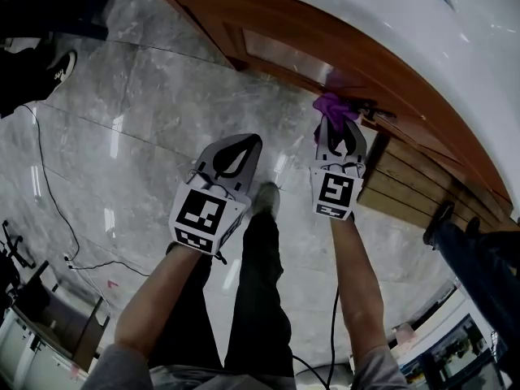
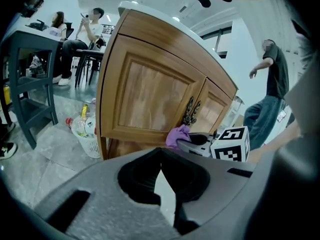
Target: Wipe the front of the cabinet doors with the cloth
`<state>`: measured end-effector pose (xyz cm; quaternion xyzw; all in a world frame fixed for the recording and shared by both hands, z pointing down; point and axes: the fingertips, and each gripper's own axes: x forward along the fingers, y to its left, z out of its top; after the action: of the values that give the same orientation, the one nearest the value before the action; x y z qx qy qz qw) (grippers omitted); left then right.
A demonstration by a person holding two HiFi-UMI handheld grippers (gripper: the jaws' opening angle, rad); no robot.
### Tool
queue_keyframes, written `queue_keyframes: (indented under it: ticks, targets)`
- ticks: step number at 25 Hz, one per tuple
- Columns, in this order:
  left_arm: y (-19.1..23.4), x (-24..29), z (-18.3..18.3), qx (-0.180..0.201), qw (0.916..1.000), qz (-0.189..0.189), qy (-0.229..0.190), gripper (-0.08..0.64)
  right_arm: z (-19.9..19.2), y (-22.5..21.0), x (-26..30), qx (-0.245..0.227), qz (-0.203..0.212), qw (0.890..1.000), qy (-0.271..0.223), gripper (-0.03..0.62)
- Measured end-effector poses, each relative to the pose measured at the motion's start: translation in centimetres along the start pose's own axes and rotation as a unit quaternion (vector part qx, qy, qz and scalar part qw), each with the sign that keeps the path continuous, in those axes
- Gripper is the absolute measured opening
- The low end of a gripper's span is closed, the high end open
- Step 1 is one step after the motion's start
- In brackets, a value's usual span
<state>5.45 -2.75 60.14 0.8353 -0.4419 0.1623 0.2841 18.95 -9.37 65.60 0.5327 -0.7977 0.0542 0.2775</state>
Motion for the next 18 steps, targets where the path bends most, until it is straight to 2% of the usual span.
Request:
queue_keyframes:
  ticks: [8, 12, 15, 18]
  targets:
    - [0.1, 0.3, 0.5, -0.004, 0.9999, 0.002, -0.011, 0.009, 0.0, -0.1, 0.4, -0.004, 0.003, 1.000, -0.001, 0.081]
    - [-0.1, 0.2, 0.2, -0.004, 1.0000, -0.001, -0.004, 0.009, 0.3, 0.3, 0.6, -0.014, 0.011, 1.000, -0.001, 0.081]
    - [0.4, 0.1, 0.6, -0.013, 0.9998, 0.001, -0.017, 0.009, 0.6, 0.7, 1.1, -0.020, 0.013, 1.000, -0.001, 0.081]
    - [1.0, -0.1, -0.2, -0.015, 0.9999, 0.002, -0.008, 0.009, 0.8, 1.4, 1.8, -0.028, 0.017, 0.999, -0.002, 0.081]
